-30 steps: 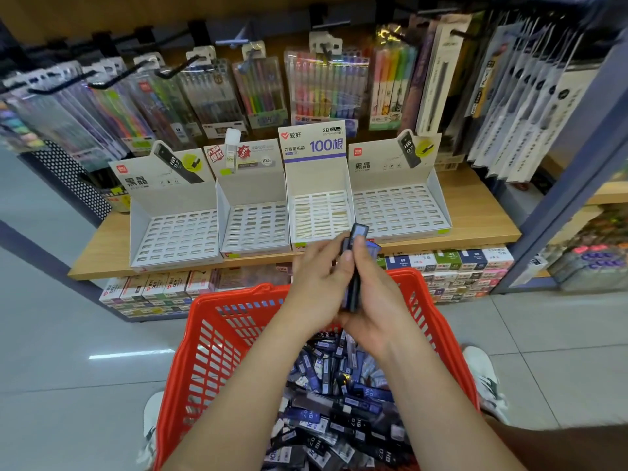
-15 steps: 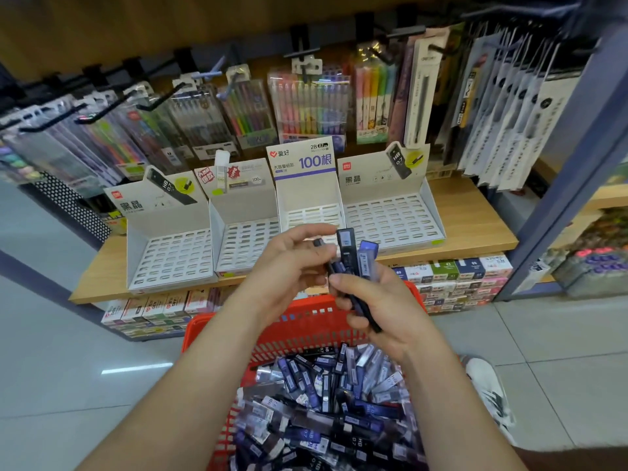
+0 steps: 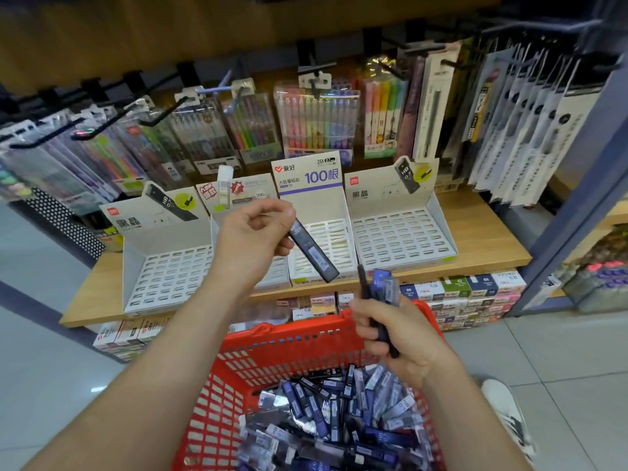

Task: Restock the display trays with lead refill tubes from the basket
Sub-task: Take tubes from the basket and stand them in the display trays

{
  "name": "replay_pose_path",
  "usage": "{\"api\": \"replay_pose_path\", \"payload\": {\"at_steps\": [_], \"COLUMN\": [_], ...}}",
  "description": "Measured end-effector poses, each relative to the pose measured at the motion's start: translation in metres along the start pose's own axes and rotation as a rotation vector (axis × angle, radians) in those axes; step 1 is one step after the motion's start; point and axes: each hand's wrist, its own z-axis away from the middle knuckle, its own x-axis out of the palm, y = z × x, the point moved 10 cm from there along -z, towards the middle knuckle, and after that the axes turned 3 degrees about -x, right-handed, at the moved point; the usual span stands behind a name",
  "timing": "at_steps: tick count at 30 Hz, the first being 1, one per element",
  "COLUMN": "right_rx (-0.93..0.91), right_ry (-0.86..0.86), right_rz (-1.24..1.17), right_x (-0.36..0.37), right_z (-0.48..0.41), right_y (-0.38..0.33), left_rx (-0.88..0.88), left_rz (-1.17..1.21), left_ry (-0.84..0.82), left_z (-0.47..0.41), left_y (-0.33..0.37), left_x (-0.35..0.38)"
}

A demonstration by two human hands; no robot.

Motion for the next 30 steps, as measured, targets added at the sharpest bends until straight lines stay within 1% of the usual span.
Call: {"api": "replay_pose_path", "payload": {"at_steps": [3, 5, 7, 9, 11, 14, 16, 17, 19, 21, 23, 25, 28, 29, 30], "right_rx": [-0.042, -0.060, -0.055, -0.020, 0.058, 0.197, 0.249, 0.245, 0.150, 0.000, -0.164, -0.282, -0.343, -0.364, -0.375], "right_ry": [0.054, 0.058, 0.063, 0.066, 0.017, -0.116, -0.174, -0.172, -0.088, 0.048, 0.115, 0.053, -0.073, -0.087, -0.088], "right_rz": [-0.045, 0.014, 0.088, 0.101, 0.040, -0.099, -0.145, -0.126, 0.047, 0.350, 0.696, 0.946, 1.310, 1.432, 1.504], "right_x": [0.006, 0.016, 0.026, 0.032, 0.038, 0.053, 0.063, 0.065, 0.058, 0.045, 0.043, 0.062, 0.087, 0.091, 0.092], "right_z": [-0.018, -0.033, -0.048, -0.063, -0.075, -0.086, -0.091, -0.096, -0.109, -0.119, -0.124, -0.129, -0.137, -0.138, -0.139], "right_y": [-0.012, -0.020, -0.023, -0.019, -0.008, 0.015, 0.028, 0.031, 0.028, 0.017, 0.005, 0.005, 0.026, 0.031, 0.033], "left_rx": [0.053, 0.082, 0.067, 0.016, -0.080, -0.220, -0.237, -0.228, -0.203, -0.179, -0.150, -0.122, -0.059, -0.035, -0.012], "left_rz": [-0.053, -0.089, -0.062, -0.038, 0.018, 0.105, 0.023, -0.044, -0.129, -0.115, -0.091, -0.127, -0.211, -0.247, -0.283], "left_ry": [0.000, 0.016, 0.035, 0.034, -0.039, -0.194, -0.236, -0.235, -0.165, -0.019, 0.110, 0.176, 0.210, 0.218, 0.225], "left_z": [-0.009, -0.015, -0.021, -0.028, -0.034, -0.038, -0.042, -0.044, -0.050, -0.061, -0.071, -0.080, -0.091, -0.095, -0.100], "left_y": [0.004, 0.002, -0.006, -0.016, -0.028, -0.043, -0.047, -0.047, -0.048, -0.050, -0.053, -0.056, -0.058, -0.058, -0.057], "left_x": [-0.003, -0.005, -0.010, -0.017, -0.021, -0.028, -0.038, -0.044, -0.058, -0.077, -0.096, -0.107, -0.111, -0.111, -0.112]}}
